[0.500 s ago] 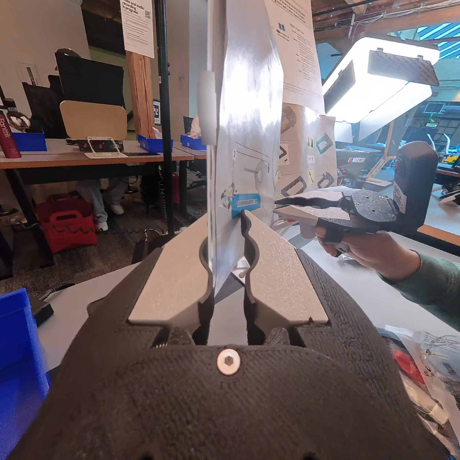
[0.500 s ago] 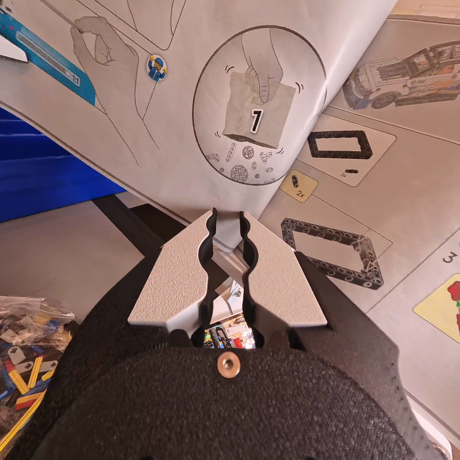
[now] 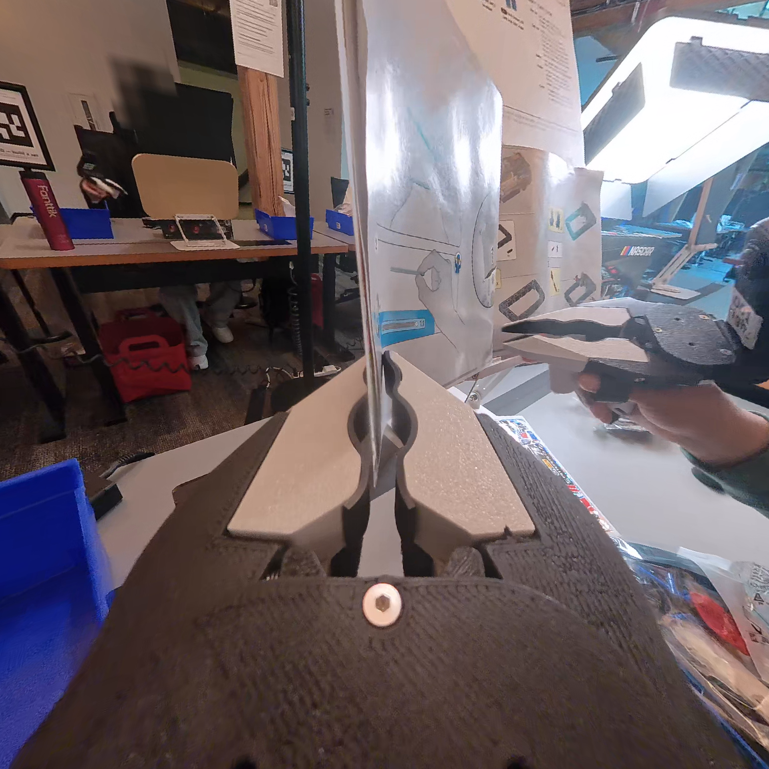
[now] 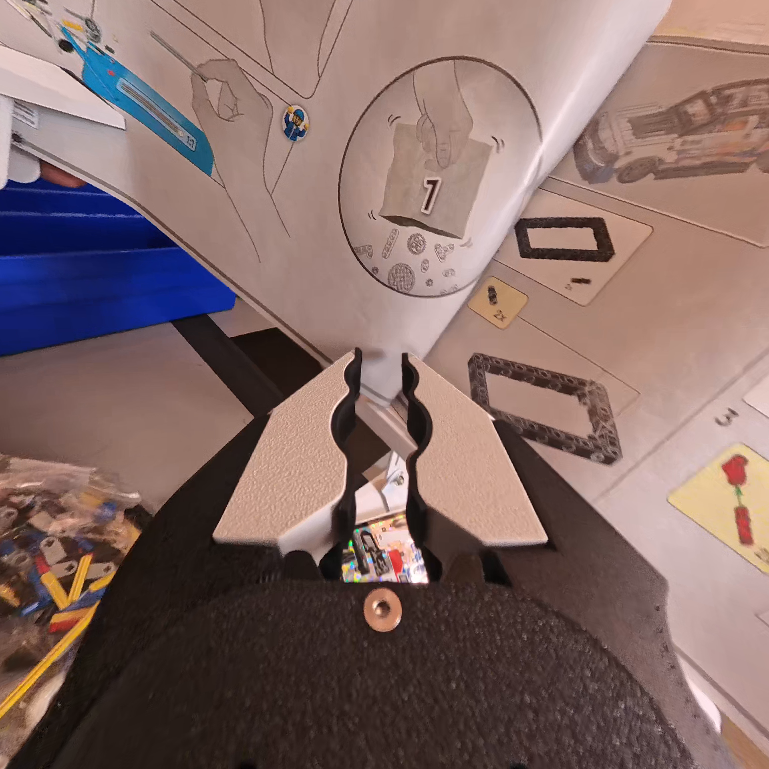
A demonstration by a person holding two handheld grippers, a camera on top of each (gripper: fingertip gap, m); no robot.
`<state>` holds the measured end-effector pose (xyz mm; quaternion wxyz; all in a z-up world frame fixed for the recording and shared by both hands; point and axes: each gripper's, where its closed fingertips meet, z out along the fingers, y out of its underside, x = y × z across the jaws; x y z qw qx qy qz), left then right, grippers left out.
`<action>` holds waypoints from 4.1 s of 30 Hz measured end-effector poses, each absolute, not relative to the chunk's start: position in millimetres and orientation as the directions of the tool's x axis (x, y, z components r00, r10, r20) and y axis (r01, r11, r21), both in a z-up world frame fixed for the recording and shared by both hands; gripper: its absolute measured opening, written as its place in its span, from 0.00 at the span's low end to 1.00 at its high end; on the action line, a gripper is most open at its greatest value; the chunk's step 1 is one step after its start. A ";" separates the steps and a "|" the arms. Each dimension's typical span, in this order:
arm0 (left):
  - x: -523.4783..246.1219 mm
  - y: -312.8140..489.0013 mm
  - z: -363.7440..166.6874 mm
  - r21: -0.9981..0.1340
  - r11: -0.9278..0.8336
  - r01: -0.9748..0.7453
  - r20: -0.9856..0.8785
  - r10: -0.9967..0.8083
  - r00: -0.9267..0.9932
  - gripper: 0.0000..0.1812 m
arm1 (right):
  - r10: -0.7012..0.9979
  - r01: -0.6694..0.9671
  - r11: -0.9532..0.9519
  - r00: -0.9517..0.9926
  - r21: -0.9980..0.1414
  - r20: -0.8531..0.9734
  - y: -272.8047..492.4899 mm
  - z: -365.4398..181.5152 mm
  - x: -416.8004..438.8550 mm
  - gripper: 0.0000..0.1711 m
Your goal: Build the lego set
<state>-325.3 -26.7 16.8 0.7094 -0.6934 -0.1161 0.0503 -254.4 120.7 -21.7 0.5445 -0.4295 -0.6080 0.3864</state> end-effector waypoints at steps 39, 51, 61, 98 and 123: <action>-350.2 -13.6 -11.5 -0.992 0.072 0.101 0.120 0.355 0.927 0.00 | 0.986 -0.097 -0.161 -0.045 -0.982 -0.158 335.9 -26.0 -131.3 0.12; -357.7 5.1 -16.6 -0.981 0.117 0.152 0.185 0.366 0.912 0.00 | 0.989 -0.149 -0.104 -0.119 -0.983 -0.087 339.7 -10.5 -103.0 0.01; -355.9 82.4 -10.1 -0.981 0.072 0.178 0.191 0.260 0.947 0.00 | 0.991 -0.243 -0.103 0.054 -0.965 -0.119 399.8 -13.1 -65.2 0.00; -351.5 69.8 -39.8 -0.984 0.058 0.167 0.175 0.221 0.959 0.00 | 0.907 0.298 0.373 0.083 -0.879 0.413 256.7 -25.4 -177.7 0.06; -314.0 6.6 -83.9 -0.885 -0.129 0.446 0.385 0.333 0.861 0.23 | 0.590 0.407 0.766 -0.137 -0.498 0.795 165.5 -0.3 -256.7 0.09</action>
